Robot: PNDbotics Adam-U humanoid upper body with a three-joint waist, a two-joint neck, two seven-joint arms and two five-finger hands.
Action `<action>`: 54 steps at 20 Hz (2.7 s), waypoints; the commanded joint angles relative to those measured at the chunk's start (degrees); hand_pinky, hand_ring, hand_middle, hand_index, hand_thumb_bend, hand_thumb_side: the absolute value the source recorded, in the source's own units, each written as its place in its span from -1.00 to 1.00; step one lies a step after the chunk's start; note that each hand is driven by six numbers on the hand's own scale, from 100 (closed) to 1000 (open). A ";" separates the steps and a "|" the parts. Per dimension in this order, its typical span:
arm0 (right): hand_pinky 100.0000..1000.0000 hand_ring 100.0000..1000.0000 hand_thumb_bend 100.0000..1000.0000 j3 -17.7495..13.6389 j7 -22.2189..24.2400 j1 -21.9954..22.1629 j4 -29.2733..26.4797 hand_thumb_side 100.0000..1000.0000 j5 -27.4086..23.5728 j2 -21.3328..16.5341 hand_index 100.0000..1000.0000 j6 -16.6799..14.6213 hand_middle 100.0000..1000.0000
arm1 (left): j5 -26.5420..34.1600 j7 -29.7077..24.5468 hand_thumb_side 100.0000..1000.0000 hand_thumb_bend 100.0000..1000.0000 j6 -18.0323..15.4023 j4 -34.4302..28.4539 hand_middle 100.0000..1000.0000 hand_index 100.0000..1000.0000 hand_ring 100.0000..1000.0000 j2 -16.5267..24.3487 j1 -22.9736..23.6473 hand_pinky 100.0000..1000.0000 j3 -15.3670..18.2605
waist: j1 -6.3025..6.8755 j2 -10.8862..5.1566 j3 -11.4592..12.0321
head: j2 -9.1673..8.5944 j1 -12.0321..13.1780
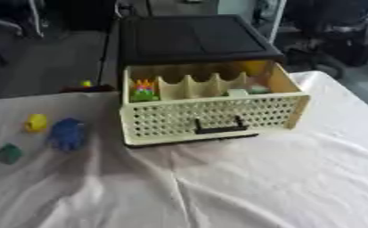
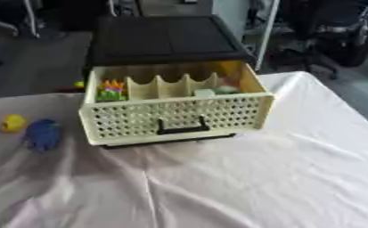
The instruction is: Pick up objects from table and place into drawer.
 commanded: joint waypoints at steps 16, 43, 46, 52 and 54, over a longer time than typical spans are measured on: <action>0.42 0.56 -1.00 -7.16 6.37 -2.32 -0.75 0.88 -9.64 7.66 0.78 -0.26 0.53 | -4.01 0.62 0.67 -0.98 -3.10 -0.76 0.47 0.87 0.20 8.70 0.35 0.18 2.50 | -0.03 -5.00 0.33 | 8.31 6.37; 0.34 0.47 -1.00 -6.21 18.28 0.18 -0.75 0.82 -10.30 14.93 0.70 -0.26 0.50 | -35.24 -16.08 0.47 -0.93 3.35 -0.76 0.73 1.00 0.61 37.48 10.70 0.46 5.30 | 0.49 -4.47 -1.82 | 9.04 8.25; 0.34 0.47 -1.00 -6.23 18.14 0.53 -0.75 0.82 -10.06 15.03 0.70 -0.26 0.50 | -37.19 -19.11 0.88 -0.79 2.91 -0.75 0.71 1.00 0.63 41.23 11.96 0.45 5.58 | 0.50 -4.67 -2.02 | 8.96 8.02; 0.37 0.47 -1.00 -5.43 18.15 1.27 -0.75 0.83 -8.28 15.89 0.69 -0.26 0.49 | -39.82 -21.09 0.77 -0.99 4.34 1.33 0.62 1.00 0.58 46.42 12.99 0.32 5.27 | 0.51 -4.69 -2.23 | 8.73 8.14; 0.38 0.47 -1.00 -4.91 17.97 1.43 -0.75 0.84 -6.94 16.46 0.69 -0.26 0.49 | -40.44 -19.90 0.78 -1.00 6.23 2.46 0.64 1.00 0.61 47.76 13.41 0.34 4.58 | 0.56 -4.59 -2.26 | 8.58 8.26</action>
